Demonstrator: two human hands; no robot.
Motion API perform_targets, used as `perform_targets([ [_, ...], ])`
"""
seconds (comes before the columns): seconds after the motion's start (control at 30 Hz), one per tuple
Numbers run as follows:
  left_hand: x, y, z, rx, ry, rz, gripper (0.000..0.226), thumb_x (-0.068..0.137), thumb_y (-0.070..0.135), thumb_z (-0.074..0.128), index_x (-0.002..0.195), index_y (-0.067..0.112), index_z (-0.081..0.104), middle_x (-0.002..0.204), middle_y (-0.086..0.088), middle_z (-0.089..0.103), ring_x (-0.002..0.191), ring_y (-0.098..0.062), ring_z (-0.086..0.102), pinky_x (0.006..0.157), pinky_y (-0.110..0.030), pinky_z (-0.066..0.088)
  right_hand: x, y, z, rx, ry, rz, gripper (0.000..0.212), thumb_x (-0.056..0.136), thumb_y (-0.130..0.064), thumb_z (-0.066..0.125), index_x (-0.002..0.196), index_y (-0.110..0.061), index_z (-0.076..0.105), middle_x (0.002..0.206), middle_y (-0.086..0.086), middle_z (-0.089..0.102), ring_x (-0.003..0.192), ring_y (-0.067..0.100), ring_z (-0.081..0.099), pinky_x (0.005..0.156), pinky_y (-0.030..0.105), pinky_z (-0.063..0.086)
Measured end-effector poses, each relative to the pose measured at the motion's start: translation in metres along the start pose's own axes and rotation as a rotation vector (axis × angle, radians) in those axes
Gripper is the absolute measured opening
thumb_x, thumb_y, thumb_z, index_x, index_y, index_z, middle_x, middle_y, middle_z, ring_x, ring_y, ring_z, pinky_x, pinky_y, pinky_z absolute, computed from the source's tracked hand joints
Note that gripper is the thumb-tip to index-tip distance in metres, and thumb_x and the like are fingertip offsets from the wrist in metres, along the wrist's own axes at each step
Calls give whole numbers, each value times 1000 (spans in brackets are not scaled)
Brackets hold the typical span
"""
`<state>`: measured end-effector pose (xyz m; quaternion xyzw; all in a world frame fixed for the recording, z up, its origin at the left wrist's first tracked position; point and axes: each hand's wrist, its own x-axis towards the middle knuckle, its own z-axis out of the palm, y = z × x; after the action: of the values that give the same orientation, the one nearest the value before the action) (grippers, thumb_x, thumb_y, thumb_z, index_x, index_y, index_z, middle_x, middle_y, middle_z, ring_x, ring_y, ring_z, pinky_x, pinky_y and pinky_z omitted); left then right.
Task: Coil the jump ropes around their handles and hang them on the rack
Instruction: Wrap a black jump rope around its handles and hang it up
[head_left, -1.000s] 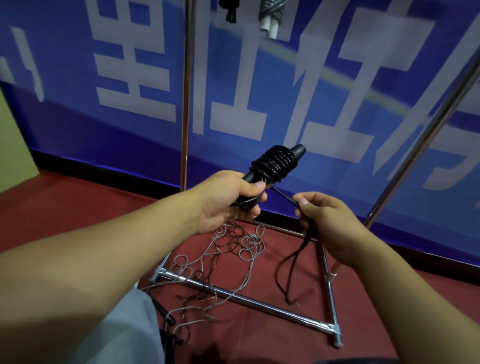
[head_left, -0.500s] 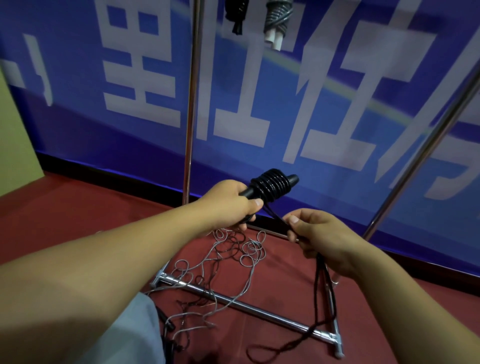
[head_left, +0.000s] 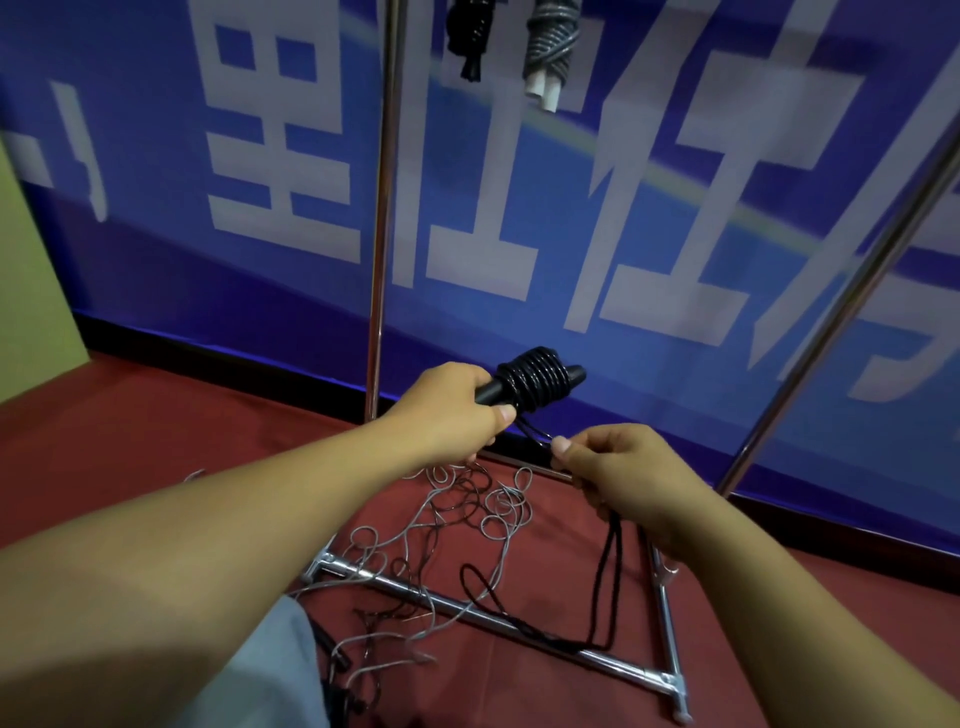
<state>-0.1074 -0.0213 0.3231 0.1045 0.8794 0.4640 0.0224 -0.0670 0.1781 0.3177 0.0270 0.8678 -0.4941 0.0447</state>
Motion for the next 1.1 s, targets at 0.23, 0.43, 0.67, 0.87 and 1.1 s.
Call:
perform_targets([
  [0.23, 5, -2, -3, -9, -12, -45, 9, 96, 24, 62, 94, 16, 65, 73, 0, 69, 47, -10, 60, 52, -24, 46, 1, -5, 6, -65, 135, 1, 27, 98, -32, 62, 81, -16, 74, 66, -2, 62, 58, 10, 50, 58, 26, 39],
  [0.43, 8, -5, -8, -257, -77, -186, 13, 97, 19, 63, 97, 7, 67, 75, -7, 69, 58, -18, 59, 60, -29, 52, 5, -4, 7, -103, 167, 19, 24, 97, -29, 59, 79, -18, 71, 60, -4, 65, 54, 9, 49, 56, 26, 38],
  [0.67, 7, -4, -14, -454, -109, -289, 18, 99, 17, 62, 107, 1, 63, 70, -6, 68, 48, -14, 52, 49, -25, 45, 4, -6, 9, -104, 137, 38, 26, 99, -27, 55, 81, -15, 69, 59, -2, 66, 54, 11, 48, 55, 28, 37],
  [0.87, 1, 0, -18, -650, -207, -367, 16, 102, 19, 54, 106, 6, 63, 70, 0, 65, 49, -8, 47, 53, -23, 44, 5, -3, 7, -115, 105, 77, 29, 101, -26, 53, 82, -10, 69, 56, -3, 64, 56, 14, 45, 55, 30, 37],
  [1.1, 4, -3, -16, -557, -172, -354, 19, 101, 16, 57, 110, 2, 64, 71, -3, 67, 50, -12, 49, 54, -25, 45, 6, -4, 7, -114, 146, 81, 33, 100, -26, 54, 74, -10, 68, 53, -3, 63, 54, 14, 46, 55, 28, 36],
])
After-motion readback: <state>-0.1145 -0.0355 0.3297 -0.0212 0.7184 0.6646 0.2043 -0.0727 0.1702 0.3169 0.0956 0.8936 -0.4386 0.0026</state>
